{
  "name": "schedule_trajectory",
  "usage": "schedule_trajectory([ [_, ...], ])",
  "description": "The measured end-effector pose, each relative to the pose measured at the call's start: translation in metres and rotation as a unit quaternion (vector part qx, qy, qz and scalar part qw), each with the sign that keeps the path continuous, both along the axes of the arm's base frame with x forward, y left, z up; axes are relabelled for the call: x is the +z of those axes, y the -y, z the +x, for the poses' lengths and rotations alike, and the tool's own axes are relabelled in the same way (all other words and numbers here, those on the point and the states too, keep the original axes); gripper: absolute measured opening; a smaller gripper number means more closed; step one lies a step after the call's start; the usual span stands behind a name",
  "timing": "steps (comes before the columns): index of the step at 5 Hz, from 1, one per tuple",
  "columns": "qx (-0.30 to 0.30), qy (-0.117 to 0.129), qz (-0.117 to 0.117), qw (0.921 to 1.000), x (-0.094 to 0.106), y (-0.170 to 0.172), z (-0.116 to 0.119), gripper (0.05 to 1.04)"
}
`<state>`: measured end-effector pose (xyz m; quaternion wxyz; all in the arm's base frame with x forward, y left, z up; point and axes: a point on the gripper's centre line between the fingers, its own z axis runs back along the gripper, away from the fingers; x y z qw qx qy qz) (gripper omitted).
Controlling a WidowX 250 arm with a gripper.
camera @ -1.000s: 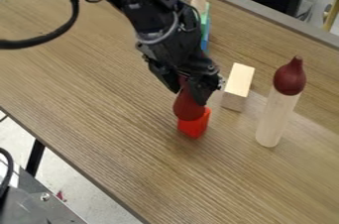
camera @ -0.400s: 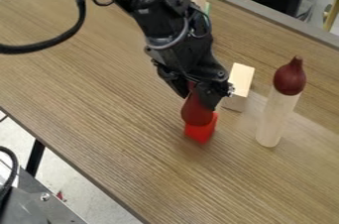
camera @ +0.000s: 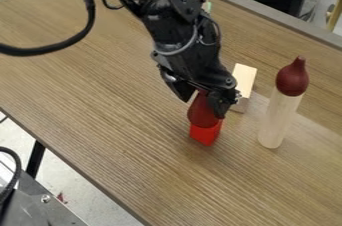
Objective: Put the pawn on top of the red cube
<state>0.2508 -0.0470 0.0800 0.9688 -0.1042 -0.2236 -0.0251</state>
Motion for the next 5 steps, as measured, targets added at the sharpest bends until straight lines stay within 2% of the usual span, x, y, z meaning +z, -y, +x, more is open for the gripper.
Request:
schedule_trajectory([
  [1, 0.001, -0.002, -0.003, 1.0, 0.003, 0.001, 0.002, 1.001],
  [2, 0.005, 0.003, -0.02, 0.9998, 0.017, 0.004, 0.007, 0.999],
  [3, 0.013, 0.027, -0.031, 0.9991, 0.043, 0.004, 0.018, 0.999],
  [4, 0.029, 0.083, -0.019, 0.9959, 0.086, -0.004, 0.032, 0.999],
  [5, 0.054, 0.123, 0.044, 0.9899, 0.125, -0.02, 0.045, 0.999],
])
